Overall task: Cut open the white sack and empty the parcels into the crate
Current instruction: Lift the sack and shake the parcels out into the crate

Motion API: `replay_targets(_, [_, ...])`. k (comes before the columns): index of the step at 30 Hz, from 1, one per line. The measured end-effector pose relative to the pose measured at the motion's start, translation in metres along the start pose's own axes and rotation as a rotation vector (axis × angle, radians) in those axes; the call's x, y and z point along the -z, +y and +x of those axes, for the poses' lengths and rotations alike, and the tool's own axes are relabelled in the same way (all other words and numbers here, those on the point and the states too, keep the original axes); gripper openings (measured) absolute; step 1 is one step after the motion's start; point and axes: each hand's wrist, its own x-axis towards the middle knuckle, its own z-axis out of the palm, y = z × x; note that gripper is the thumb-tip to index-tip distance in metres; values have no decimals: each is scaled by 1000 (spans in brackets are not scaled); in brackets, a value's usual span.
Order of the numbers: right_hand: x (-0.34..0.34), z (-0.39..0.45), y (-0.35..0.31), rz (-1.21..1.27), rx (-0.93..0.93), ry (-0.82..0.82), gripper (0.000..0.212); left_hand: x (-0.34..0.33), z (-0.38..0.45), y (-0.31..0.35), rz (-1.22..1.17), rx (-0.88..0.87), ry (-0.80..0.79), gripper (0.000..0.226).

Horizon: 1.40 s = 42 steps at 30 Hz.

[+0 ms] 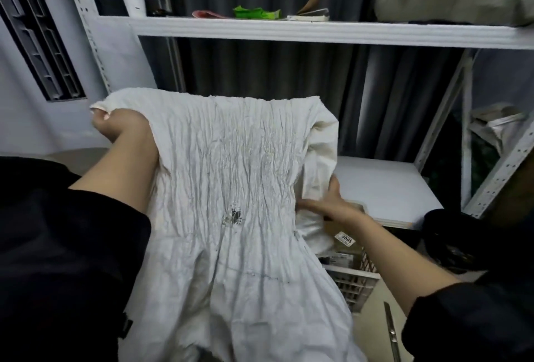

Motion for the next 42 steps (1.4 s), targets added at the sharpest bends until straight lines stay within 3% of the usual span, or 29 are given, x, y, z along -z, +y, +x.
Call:
replay_targets(3, [-26, 10, 11, -197, 38, -57, 108, -1, 3, 3, -328, -70, -4, 38])
replay_targets(8, [-9, 14, 42, -317, 39, 117, 75, 8, 26, 13, -205, -215, 107, 36])
replay_targets(11, [30, 5, 76, -606, -79, 185, 56, 16, 51, 22, -162, -303, 160, 35])
replay_targets(16, [51, -17, 93, -854, -235, -1, 39, 23, 56, 16, 18, -332, 226, 35])
replay_targets(17, [50, -23, 91, -833, -231, -68, 38, 20, 51, 13, 57, -345, 228, 35])
replay_targets(19, [50, -28, 89, -546, -217, -134, 46, 16, 40, 10, 161, -366, 271, 35])
replay_targets(21, [51, -30, 85, -207, -260, -166, 52, 9, 42, 8, -105, -165, 142, 34])
replay_targets(24, [40, -31, 72, 105, -391, -207, 17, 2, 40, 3, -5, -30, -13, 42])
replay_targets(25, [37, -25, 69, 160, -434, -209, 30, -2, 35, 1, 52, -24, -35, 42])
replay_targets(28, [16, -6, 63, 214, -380, -242, 70, -21, 13, -1, 52, -49, -155, 37])
replay_targets(30, [0, -8, 44, 264, -300, -201, 85, -31, 12, -4, 99, -35, -171, 37])
replay_targets(32, [-15, -9, 29, 323, -194, -136, 88, -39, 7, -1, 124, 3, -83, 40])
replay_targets(34, [-25, -7, 20, 294, -86, -5, 86, -48, 1, -2, 151, -21, -80, 41])
replay_targets(35, [-29, -6, 15, 259, -36, 2, 81, -52, -4, -2, 207, -30, -162, 40])
replay_targets(39, [-41, -5, -7, 240, 61, -211, 70, -61, -26, 9, 431, -87, -397, 36])
replay_targets(42, [-46, -2, -19, 305, 90, -280, 49, -68, -31, 13, 587, -114, -441, 27])
